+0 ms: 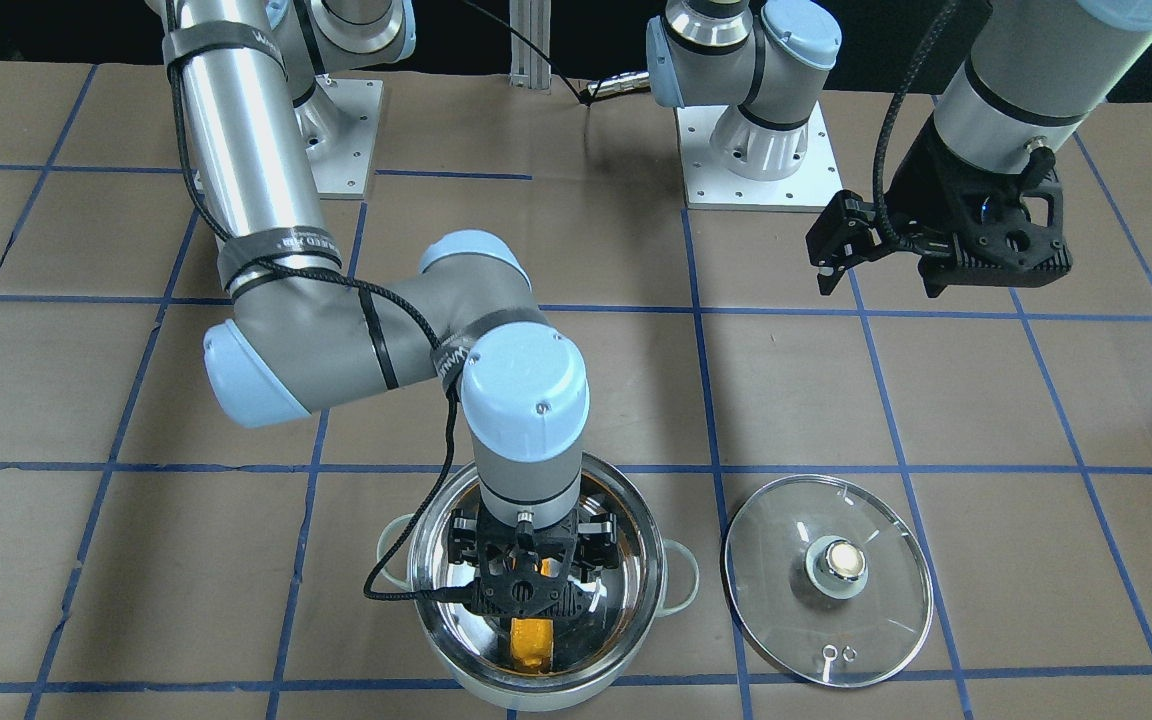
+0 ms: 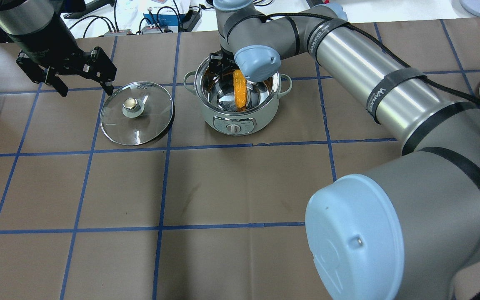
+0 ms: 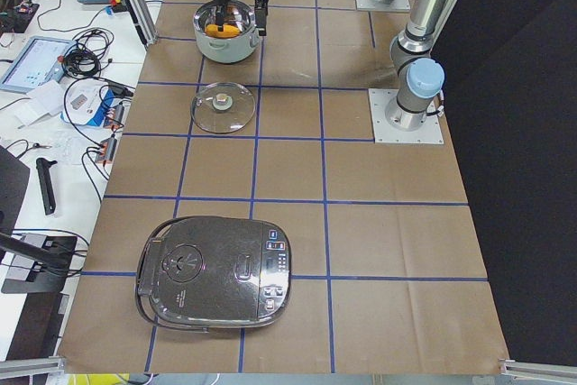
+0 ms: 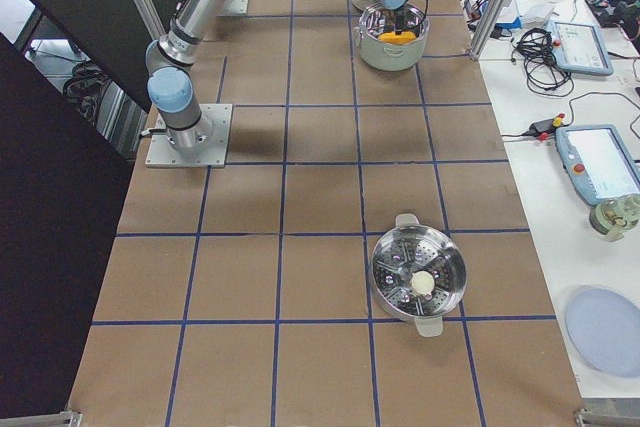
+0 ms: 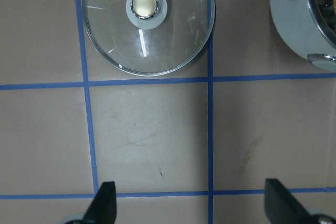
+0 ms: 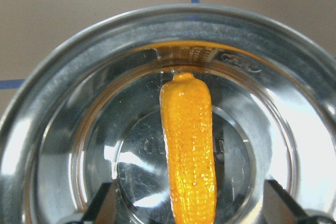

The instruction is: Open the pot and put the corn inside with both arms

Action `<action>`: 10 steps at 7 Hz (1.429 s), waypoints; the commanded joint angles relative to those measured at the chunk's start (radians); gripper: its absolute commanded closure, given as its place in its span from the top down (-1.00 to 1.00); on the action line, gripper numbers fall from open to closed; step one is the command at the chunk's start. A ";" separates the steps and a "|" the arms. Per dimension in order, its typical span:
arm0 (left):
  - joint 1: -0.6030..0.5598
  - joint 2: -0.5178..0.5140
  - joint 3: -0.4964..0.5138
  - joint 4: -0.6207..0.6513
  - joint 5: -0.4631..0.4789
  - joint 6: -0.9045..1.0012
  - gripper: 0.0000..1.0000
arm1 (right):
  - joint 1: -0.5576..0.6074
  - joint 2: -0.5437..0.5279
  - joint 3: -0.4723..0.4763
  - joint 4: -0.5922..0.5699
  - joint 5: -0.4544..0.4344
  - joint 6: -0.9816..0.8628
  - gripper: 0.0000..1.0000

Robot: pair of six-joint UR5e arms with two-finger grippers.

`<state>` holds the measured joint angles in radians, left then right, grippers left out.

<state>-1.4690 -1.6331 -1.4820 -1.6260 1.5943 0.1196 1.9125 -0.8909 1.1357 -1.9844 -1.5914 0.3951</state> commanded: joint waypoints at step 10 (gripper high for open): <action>-0.028 0.001 0.003 -0.006 0.003 -0.032 1.00 | -0.280 -0.740 0.423 0.466 0.011 -0.324 0.84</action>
<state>-1.4815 -1.6343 -1.4815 -1.6274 1.5950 0.1069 1.6308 -1.6329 1.5641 -1.5137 -1.5826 0.1234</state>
